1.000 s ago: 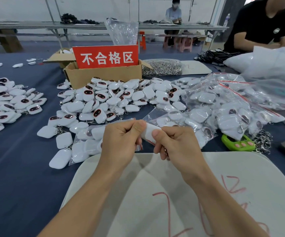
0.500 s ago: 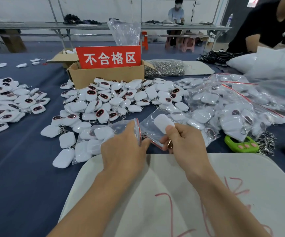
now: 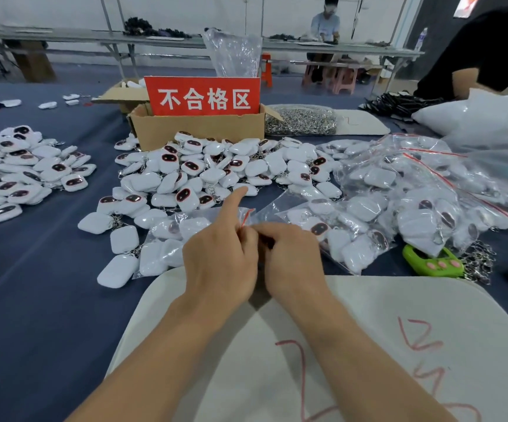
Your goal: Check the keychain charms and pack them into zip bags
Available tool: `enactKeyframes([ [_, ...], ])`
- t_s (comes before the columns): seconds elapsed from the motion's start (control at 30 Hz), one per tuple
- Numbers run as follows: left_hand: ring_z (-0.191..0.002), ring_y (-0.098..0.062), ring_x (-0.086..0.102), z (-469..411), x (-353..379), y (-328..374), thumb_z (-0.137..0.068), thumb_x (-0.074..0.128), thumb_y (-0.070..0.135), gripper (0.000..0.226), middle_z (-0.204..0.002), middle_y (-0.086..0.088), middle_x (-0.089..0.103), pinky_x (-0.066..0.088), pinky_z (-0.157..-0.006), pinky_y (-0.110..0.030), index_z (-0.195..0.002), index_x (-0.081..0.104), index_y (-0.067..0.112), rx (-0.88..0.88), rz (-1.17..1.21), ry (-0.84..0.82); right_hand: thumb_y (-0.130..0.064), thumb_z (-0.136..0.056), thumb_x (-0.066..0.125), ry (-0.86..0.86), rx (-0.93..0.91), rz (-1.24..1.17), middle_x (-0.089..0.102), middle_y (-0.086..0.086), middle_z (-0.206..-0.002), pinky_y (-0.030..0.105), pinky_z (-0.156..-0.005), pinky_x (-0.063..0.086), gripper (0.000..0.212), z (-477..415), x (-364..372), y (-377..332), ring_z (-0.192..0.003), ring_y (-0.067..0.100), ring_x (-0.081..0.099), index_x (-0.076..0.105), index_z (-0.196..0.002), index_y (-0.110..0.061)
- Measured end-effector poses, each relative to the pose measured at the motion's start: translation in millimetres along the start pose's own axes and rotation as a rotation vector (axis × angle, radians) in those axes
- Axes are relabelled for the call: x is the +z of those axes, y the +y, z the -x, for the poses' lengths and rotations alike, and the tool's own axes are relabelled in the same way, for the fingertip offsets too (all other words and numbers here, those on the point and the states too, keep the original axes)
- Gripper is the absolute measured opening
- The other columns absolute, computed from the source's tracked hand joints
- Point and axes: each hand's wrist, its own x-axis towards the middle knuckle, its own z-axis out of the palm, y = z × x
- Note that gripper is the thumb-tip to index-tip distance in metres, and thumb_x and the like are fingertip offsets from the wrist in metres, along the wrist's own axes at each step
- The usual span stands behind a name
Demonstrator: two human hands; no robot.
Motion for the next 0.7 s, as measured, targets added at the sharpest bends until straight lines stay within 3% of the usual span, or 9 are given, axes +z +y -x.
enactKeyframes([
  [0.1,-0.074,-0.021,0.06,1,-4,-2,-0.091,0.04,0.026,0.058,-0.067,0.011,0.055,0.05,-0.074,-0.043,-0.146,0.05,0.04,-0.01,0.074,0.045,-0.015,-0.084,0.053,-0.14,-0.086,0.037,0.057,-0.007,-0.059,0.033,-0.058,0.038,0.023,-9,10,-10,-0.058,0.01,0.048,0.053,-0.063,-0.024],
  [0.17,-0.071,-0.014,0.057,-3,-7,-5,-0.09,0.041,0.024,0.057,-0.066,0.01,0.054,0.049,-0.075,-0.042,-0.143,0.054,0.038,-0.034,0.145,0.093,-0.004,-0.084,0.055,-0.154,-0.143,-0.052,0.065,-0.011,-0.067,0.027,-0.062,0.044,0.03,-11,10,-10,-0.066,0.004,0.056,0.066,-0.071,-0.028],
  [0.27,-0.067,-0.011,0.055,-9,-11,-9,-0.096,0.049,0.013,0.048,-0.062,0.006,0.052,0.049,-0.074,-0.038,-0.139,0.059,0.033,-0.049,0.233,0.177,0.0,-0.088,0.051,0.036,-0.022,-0.272,0.072,-0.017,-0.074,0.018,-0.064,0.044,0.045,-12,3,-2,-0.066,-0.002,0.059,0.08,-0.094,-0.033],
  [0.37,-0.063,-0.005,0.055,-15,-13,-12,-0.095,0.048,0.008,0.05,-0.063,0.008,0.049,0.049,-0.07,-0.019,-0.137,0.062,0.03,-0.063,0.365,0.226,-0.013,-0.093,0.061,0.22,0.166,-0.329,0.073,-0.009,-0.073,0.019,-0.061,0.047,0.024,-15,-1,4,-0.058,0.003,0.057,0.08,-0.091,-0.028],
  [0.4,-0.061,-0.005,0.052,-16,-14,-13,-0.094,0.047,0.009,0.05,-0.063,0.011,0.048,0.045,-0.066,-0.014,-0.136,0.062,0.031,-0.067,0.398,0.235,-0.021,-0.093,0.063,0.182,0.212,-0.322,0.073,-0.005,-0.072,0.025,-0.064,0.05,0.017,-17,-2,5,-0.059,0.005,0.058,0.079,-0.087,-0.021],
  [0.43,-0.059,-0.006,0.049,-18,-15,-14,-0.094,0.048,0.011,0.049,-0.062,0.013,0.047,0.041,-0.063,-0.012,-0.135,0.062,0.032,-0.065,0.425,0.241,-0.03,-0.093,0.063,0.104,0.247,-0.315,0.072,0.0,-0.069,0.033,-0.063,0.05,0.024,-17,-2,5,-0.056,0.008,0.057,0.076,-0.083,-0.014],
  [0.53,-0.057,-0.007,0.045,-17,-16,-14,-0.093,0.048,0.013,0.049,-0.061,0.014,0.045,0.041,-0.064,-0.011,-0.135,0.062,0.033,-0.025,0.481,0.226,-0.045,-0.095,0.058,-0.118,0.284,-0.382,0.073,0.003,-0.064,0.023,-0.054,0.045,0.044,-14,0,-1,-0.049,0.009,0.058,0.073,-0.071,-0.011],
  [0.6,-0.057,-0.007,0.043,-15,-16,-13,-0.092,0.047,0.009,0.051,-0.06,0.014,0.043,0.045,-0.07,-0.008,-0.135,0.062,0.032,0.011,0.477,0.21,-0.038,-0.095,0.06,-0.179,0.239,-0.388,0.07,0.002,-0.06,0.018,-0.049,0.04,0.043,-12,0,-5,-0.047,0.01,0.055,0.068,-0.06,-0.014],
  [0.7,-0.058,-0.008,0.046,-14,-17,-10,-0.092,0.049,0.009,0.05,-0.059,0.012,0.044,0.04,-0.064,-0.01,-0.135,0.063,0.032,0.043,0.441,0.208,-0.021,-0.09,0.066,-0.116,0.218,-0.431,0.065,0.003,-0.054,0.02,-0.046,0.038,0.035,-10,-3,-13,-0.045,0.012,0.049,0.064,-0.056,-0.012],
])
